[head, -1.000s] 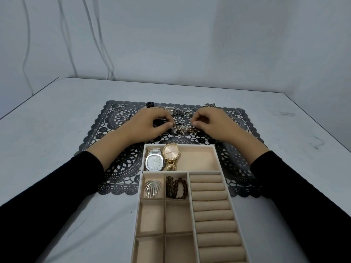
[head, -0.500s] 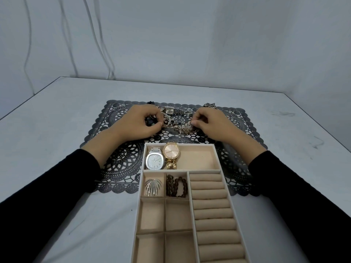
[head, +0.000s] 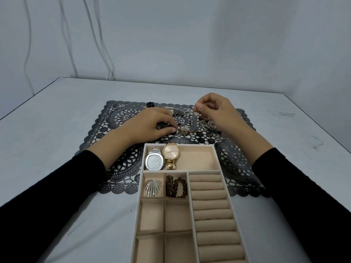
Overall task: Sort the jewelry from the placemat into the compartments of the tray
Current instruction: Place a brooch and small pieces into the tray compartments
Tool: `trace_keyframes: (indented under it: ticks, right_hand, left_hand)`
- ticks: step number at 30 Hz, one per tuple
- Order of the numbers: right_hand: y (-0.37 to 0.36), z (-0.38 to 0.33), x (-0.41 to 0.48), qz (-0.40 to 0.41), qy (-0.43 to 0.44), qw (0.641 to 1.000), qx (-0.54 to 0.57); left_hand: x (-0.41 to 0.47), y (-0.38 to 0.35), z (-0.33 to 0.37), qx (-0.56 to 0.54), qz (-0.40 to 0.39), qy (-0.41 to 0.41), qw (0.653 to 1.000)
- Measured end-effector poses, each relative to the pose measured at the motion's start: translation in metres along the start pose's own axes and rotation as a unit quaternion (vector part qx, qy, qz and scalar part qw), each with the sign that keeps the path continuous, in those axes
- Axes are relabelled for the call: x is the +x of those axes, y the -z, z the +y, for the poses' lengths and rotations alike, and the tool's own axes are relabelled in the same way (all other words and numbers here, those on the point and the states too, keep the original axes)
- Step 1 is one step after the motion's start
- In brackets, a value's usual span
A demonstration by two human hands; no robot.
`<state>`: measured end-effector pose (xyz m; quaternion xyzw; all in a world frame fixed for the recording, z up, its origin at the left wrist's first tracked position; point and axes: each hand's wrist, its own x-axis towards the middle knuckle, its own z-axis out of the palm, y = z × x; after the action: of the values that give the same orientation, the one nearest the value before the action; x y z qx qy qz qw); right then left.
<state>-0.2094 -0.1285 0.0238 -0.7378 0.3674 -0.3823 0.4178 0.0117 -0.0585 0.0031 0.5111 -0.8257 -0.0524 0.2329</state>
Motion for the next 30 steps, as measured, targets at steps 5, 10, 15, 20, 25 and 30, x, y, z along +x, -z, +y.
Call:
trace_keyframes:
  ticks: [5,10,15,20,25,30]
  right_hand:
    - [0.001,-0.004,0.001,0.021,0.005,0.996,0.087]
    - [0.003,-0.007,0.001,0.032,0.015,0.992,0.121]
    - [0.004,-0.010,0.000,0.037,0.024,0.990,0.131]
    - [0.007,-0.010,0.000,0.047,0.024,0.990,0.128]
    - [0.008,-0.008,0.001,0.057,0.016,0.988,0.141]
    - [0.009,-0.010,0.001,0.053,0.028,0.988,0.146]
  left_hand:
    - [0.002,-0.002,0.002,0.007,-0.001,-0.004,1.000]
    - [0.003,-0.004,0.002,-0.010,0.013,0.018,1.000]
    - [0.005,-0.005,0.004,-0.017,0.024,0.029,0.999]
    - [0.005,0.001,0.011,-0.105,0.095,0.086,0.986]
    - [0.006,0.004,0.017,-0.200,0.133,0.127,0.962]
    - [0.009,0.010,0.022,-0.291,0.155,0.140,0.934]
